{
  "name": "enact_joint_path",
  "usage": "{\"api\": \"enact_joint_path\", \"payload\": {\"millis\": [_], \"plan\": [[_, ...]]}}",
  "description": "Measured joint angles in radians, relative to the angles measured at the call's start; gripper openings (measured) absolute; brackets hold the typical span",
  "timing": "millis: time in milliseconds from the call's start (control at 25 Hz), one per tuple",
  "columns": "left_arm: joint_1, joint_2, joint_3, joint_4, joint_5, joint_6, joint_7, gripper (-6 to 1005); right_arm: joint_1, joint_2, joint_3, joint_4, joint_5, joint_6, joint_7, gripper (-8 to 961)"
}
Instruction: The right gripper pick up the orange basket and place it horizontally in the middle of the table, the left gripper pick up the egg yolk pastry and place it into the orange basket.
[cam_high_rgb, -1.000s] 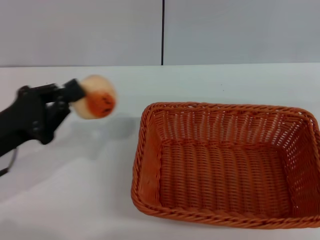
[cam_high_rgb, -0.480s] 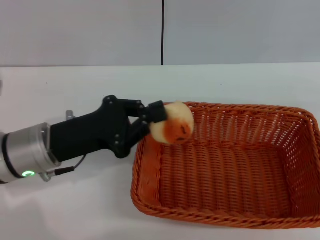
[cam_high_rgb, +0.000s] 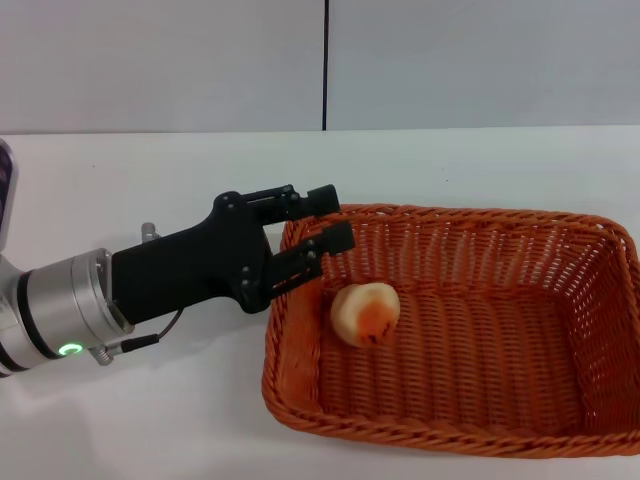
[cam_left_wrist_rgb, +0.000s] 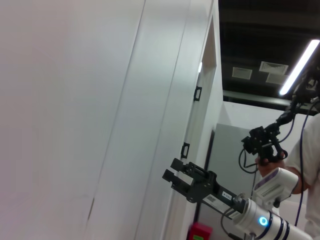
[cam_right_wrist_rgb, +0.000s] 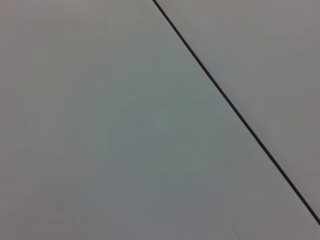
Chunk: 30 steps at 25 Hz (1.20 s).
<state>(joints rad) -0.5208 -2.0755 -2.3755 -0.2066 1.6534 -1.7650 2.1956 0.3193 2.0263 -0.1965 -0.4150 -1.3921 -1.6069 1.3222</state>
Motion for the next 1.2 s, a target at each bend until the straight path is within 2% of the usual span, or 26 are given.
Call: {"api": "enact_joint_path", "payload": {"millis": [200,240,360,400,520,600,720,760,960,1200], "plan": [[0.003,0.002,-0.003,0.0,-0.006,-0.002,0.0,554,0.002,0.0,0.0,0.003,-0.002,0.001,0.0,537],[0.014,0.004,-0.004,0.001,-0.041,-0.004,0.0,597,0.002,0.0,0.0,0.003,-0.002,0.001,0.0,537],[0.027,0.005,-0.007,0.001,-0.076,-0.001,-0.001,650,0.003,0.0,0.0,0.003,-0.002,0.001,0.0,537],[0.068,0.006,-0.03,0.001,-0.171,0.003,0.004,668,0.002,0.0,0.0,0.003,-0.002,0.001,0.0,537],[0.11,0.006,-0.07,0.005,-0.26,0.004,0.018,721,0.001,0.0,0.0,0.003,-0.002,0.001,0.0,537],[0.158,0.004,-0.159,0.052,-0.388,0.003,0.037,756,0.0,0.0,0.001,0.002,-0.002,0.001,0.0,537],[0.172,0.004,-0.196,0.083,-0.436,-0.001,0.06,809,0.0,0.001,0.001,0.002,-0.002,0.001,0.0,537],[0.19,0.003,-0.241,0.12,-0.487,-0.01,0.11,827,0.001,0.002,0.002,0.002,-0.002,0.001,0.0,537],[0.223,0.002,-0.309,0.159,-0.562,-0.017,0.21,849,0.003,0.009,0.004,0.002,-0.001,0.006,0.0,537],[0.224,0.001,-0.328,0.191,-0.589,-0.014,0.26,843,0.006,0.014,0.002,0.015,0.0,0.009,0.0,537]]}}
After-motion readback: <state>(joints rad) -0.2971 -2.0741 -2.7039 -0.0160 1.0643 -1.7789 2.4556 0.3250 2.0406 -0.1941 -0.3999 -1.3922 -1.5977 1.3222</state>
